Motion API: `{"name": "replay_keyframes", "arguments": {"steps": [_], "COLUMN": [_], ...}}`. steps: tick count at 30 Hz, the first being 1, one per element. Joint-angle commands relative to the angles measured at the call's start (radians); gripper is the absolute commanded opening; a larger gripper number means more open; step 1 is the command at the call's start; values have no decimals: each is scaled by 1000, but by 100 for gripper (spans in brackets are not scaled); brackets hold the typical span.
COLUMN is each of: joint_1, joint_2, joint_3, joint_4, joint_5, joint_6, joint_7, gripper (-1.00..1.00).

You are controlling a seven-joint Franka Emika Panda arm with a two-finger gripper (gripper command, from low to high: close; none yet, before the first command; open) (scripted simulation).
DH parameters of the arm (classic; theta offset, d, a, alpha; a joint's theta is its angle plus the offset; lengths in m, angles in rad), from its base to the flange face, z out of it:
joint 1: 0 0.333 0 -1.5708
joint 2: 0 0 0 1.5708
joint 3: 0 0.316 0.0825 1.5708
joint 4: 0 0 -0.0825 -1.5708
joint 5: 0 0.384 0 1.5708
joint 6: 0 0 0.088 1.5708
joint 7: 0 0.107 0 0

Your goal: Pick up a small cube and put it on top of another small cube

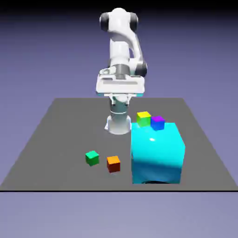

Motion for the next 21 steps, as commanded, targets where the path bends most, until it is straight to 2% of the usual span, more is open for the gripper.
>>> {"name": "replay_keyframes", "arguments": {"steps": [1, 21], "joint_1": [-36, -761], "joint_2": [22, 454], "joint_3": [32, 666], "joint_4": [3, 62], "joint_5": [-23, -488], "joint_6": [-9, -184], "joint_7": [-33, -694], "gripper": [0, 0]}}
